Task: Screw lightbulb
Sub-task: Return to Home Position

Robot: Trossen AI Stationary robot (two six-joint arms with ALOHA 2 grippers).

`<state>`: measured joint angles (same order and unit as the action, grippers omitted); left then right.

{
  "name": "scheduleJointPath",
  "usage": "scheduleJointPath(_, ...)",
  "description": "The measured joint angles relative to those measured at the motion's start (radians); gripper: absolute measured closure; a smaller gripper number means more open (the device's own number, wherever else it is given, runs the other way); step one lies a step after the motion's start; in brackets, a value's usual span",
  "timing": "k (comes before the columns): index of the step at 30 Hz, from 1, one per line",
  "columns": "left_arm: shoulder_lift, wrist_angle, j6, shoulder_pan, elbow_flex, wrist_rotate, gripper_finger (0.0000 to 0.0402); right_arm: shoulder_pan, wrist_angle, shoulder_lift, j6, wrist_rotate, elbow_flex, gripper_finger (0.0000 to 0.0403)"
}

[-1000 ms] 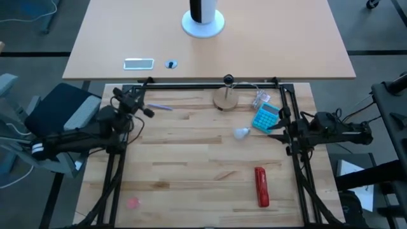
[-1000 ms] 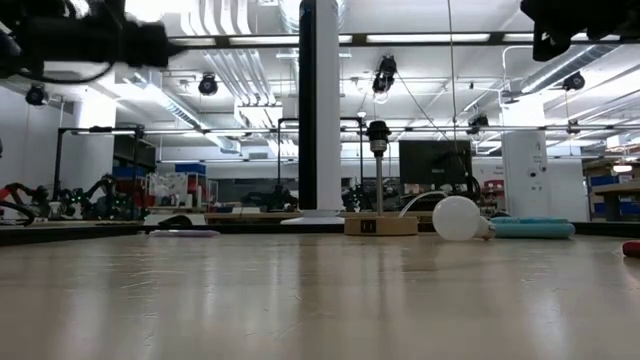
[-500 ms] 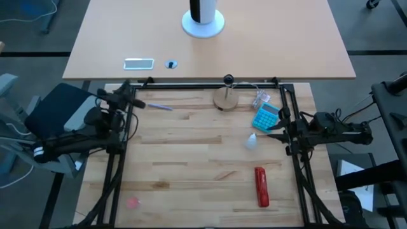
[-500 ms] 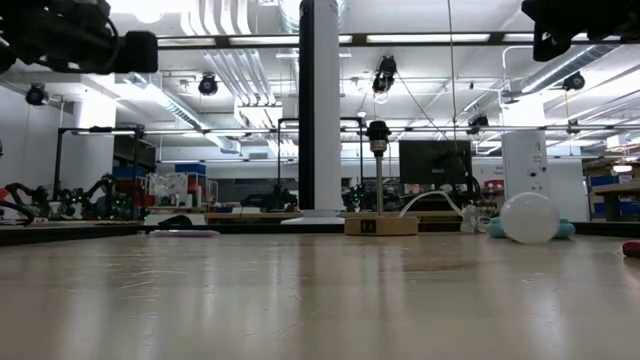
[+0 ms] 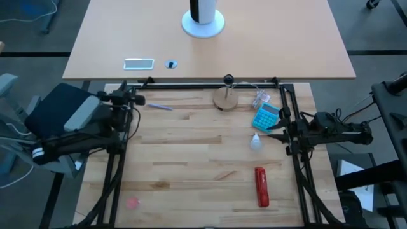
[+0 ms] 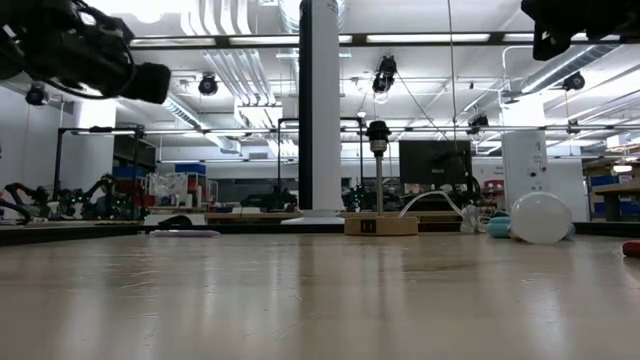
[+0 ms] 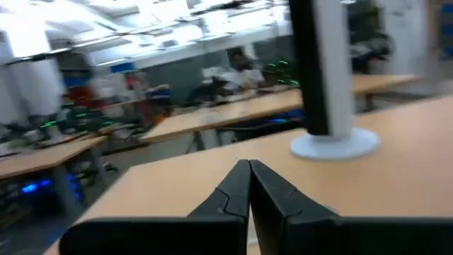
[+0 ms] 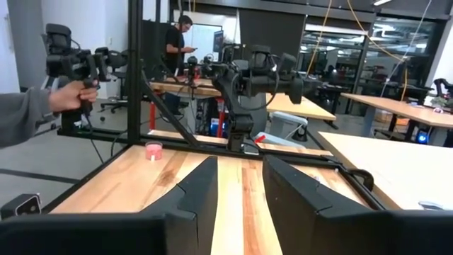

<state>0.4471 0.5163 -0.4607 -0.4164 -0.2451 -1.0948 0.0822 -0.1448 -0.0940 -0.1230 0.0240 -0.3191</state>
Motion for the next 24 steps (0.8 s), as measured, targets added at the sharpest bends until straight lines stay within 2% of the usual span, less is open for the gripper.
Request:
scheduleJointPath(2, 0.024, -0.068, 0.083, -0.028, 0.0, 0.11, 0.0401, 0.0, 0.0, 0.0, 0.0, 0.0, 0.0, 0.0302)
scheduleJointPath(6, 0.088, -0.099, 0.268, -0.091, -0.003, 0.511, 0.0401, 0.0, 0.0, 0.0, 0.001, 0.0, 0.0, 0.0309)
scheduleJointPath(8, 0.129, -0.099, 0.329, -0.108, -0.019, 0.647, 0.0401, 0.0, 0.002, 0.0, 0.007, 0.0, 0.0, 0.0312)
scheduleJointPath(10, 0.173, -0.1, 0.347, -0.12, -0.042, 0.797, 0.0401, 0.0, 0.001, 0.0, 0.01, 0.0, 0.0, 0.0314)
scheduleJointPath(14, 0.253, -0.11, 0.347, -0.152, -0.137, 1.243, 0.0401, 0.0, 0.005, 0.0, 0.016, 0.0, 0.0, 0.0318)
scheduleJointPath(15, 0.269, -0.111, 0.34, -0.159, -0.17, 1.31, 0.0401, 0.0, 0.008, 0.0, 0.016, 0.0, 0.0, 0.0318)
scheduleJointPath(17, 0.28, -0.166, 0.315, -0.174, -0.237, 1.325, 0.0401, 0.0, 0.009, 0.0, 0.019, 0.0, 0.0, 0.0318)
scheduleJointPath(21, 0.239, -0.416, 0.256, -0.218, -0.35, 1.131, 0.0401, 0.0, 0.008, 0.0, 0.059, 0.0, 0.0, 0.0312)
scheduleJointPath(24, 0.162, -0.555, 0.241, -0.239, -0.372, 1.076, 0.0401, 0.0, 0.008, 0.0, 0.07, 0.001, 0.0, 0.0308)
